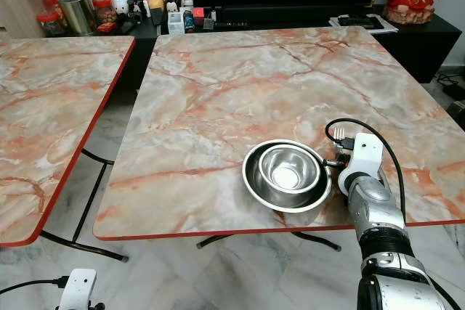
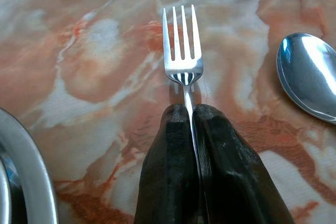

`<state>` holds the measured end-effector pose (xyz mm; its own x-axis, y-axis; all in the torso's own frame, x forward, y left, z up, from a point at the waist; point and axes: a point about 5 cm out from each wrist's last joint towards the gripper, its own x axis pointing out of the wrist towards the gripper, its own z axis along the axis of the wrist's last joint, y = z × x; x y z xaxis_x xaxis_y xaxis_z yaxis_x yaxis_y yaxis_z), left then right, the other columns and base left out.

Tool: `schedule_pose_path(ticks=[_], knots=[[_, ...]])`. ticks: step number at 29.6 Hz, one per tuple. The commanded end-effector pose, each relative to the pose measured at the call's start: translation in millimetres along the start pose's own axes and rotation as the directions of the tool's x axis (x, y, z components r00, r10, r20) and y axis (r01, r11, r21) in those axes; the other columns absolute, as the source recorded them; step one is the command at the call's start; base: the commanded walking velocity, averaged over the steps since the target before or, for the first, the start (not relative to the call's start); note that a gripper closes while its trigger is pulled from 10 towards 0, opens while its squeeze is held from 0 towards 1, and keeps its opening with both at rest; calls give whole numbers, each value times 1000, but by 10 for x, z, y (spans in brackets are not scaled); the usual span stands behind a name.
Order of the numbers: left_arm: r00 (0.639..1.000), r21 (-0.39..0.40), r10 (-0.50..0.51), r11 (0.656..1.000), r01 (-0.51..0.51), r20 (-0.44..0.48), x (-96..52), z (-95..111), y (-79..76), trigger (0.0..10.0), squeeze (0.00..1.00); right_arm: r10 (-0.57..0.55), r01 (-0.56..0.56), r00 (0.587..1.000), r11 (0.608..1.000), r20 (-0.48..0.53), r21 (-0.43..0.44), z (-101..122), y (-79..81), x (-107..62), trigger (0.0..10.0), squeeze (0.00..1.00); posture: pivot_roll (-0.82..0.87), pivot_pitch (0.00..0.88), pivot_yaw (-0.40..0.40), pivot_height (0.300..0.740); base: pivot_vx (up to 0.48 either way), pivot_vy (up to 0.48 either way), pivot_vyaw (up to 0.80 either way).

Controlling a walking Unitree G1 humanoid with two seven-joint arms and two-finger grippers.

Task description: Setting the table

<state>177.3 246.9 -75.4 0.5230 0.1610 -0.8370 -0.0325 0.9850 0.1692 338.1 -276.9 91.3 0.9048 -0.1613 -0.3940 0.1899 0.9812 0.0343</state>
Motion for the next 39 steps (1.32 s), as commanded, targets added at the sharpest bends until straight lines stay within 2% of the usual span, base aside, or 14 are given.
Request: schedule_pose_path(ticks=[1, 17, 18, 19, 20, 36, 37, 38, 39], knots=[[1000, 10, 0, 1000, 0, -24, -5, -37, 27, 10000, 0, -5, 5, 1000, 1000, 4, 5, 26, -8, 10, 10000, 0, 41, 59, 39, 740, 0, 0, 0], [1000, 10, 3, 1000, -3, -23, -5, -37, 30, 10000, 0, 3, -3, 1000, 1000, -4, 9, -19, 9, 15, 10000, 0, 43, 58, 37, 740, 0, 0, 0], [1000, 10, 3, 1000, -3, -23, -5, -37, 30, 10000, 0, 4, -4, 1000, 1000, -4, 9, -19, 10, 16, 10000, 114, 43, 58, 37, 740, 0, 0, 0], [1000, 11, 3, 1000, -3, -23, -5, -37, 30, 10000, 0, 5, -5, 1000, 1000, -4, 10, -20, 11, 17, 10000, 663, 43, 58, 37, 740, 0, 0, 0], [1000, 11, 3, 1000, -3, -23, -5, -37, 30, 10000, 0, 7, -7, 1000, 1000, -4, 10, -21, 14, 17, 10000, 1000, 43, 58, 37, 740, 0, 0, 0], [1000, 11, 1, 1000, -1, -21, -4, -32, 20, 10000, 0, 16, -16, 1000, 1000, 7, 6, -1, 43, 23, 10000, 1000, 43, 50, 36, 740, 0, 0, 0], [1000, 11, 1, 1000, -1, -21, -4, -32, 21, 10000, 0, 13, -13, 1000, 1000, 14, 2, 13, 42, 23, 10000, 973, 43, 50, 36, 740, 0, 0, 0], [1000, 11, 1, 1000, -1, -20, -4, -32, 21, 10000, 0, 2, -2, 999, 1000, 53, -2, 89, 32, 22, 10000, 0, 43, 50, 36, 740, 0, 0, 0], [1000, 12, 1, 1000, -1, -20, -4, -32, 21, 10000, 0, -1, 1, 998, 1000, 63, -2, 108, 28, 21, 10000, 0, 43, 50, 36, 740, 0, 0, 0]])
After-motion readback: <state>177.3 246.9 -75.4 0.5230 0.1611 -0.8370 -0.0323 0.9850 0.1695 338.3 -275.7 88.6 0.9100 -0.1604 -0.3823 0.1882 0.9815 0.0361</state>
